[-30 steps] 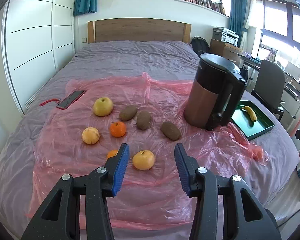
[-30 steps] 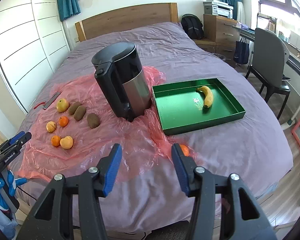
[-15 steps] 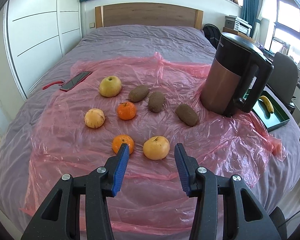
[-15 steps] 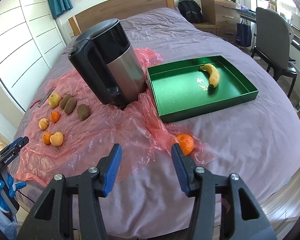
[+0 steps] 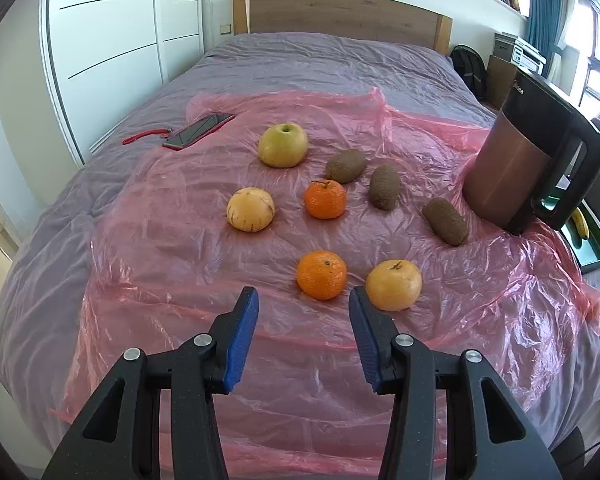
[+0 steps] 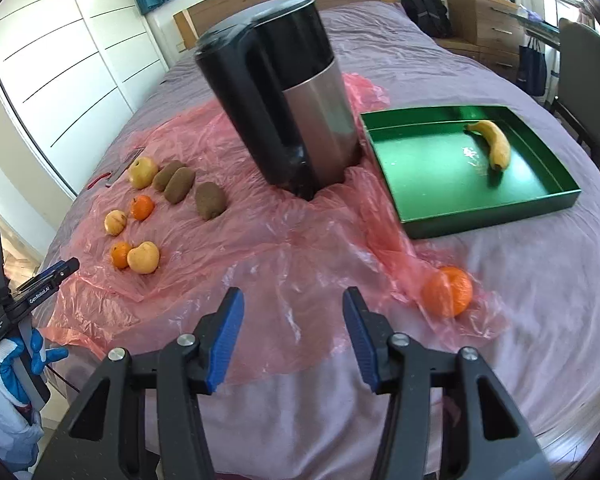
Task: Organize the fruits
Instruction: 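Grasp another mandarin with the left tool while the right tool grasps a kiwi, then carry the mandarin with the left tool while the right tool carries the kiwi to the tray, then open the right tool releasing the kiwi while the left tool releases the mandarin in the tray, then withdraw both tools upward from the green tray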
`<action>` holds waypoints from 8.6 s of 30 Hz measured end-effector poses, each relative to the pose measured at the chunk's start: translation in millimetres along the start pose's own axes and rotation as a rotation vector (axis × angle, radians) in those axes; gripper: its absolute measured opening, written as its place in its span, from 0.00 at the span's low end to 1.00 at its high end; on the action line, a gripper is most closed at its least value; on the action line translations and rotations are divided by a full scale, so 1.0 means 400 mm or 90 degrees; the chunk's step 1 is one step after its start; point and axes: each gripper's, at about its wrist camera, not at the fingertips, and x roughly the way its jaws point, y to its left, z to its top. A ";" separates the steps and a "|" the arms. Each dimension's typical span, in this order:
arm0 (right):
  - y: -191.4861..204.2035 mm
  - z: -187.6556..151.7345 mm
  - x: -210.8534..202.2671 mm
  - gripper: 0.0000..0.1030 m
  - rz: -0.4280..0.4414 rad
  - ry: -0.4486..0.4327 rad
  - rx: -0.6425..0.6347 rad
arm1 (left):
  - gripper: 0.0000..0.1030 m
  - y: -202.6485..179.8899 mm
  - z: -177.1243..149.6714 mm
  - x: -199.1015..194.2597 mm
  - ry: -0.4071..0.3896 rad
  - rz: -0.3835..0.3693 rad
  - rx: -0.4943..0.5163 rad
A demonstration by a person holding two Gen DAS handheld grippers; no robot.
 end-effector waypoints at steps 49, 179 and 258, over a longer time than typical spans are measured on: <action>0.334 0.244 0.574 0.48 0.010 0.106 -0.209 | 0.42 -0.020 0.046 0.295 0.106 -0.082 0.038; -0.765 0.345 0.248 1.00 -0.283 -0.081 0.123 | 0.39 -1.298 0.287 0.451 0.123 -0.201 0.253; -0.443 0.164 0.267 1.00 -0.060 -0.247 0.244 | 0.39 -1.102 0.300 0.318 0.060 -0.240 0.220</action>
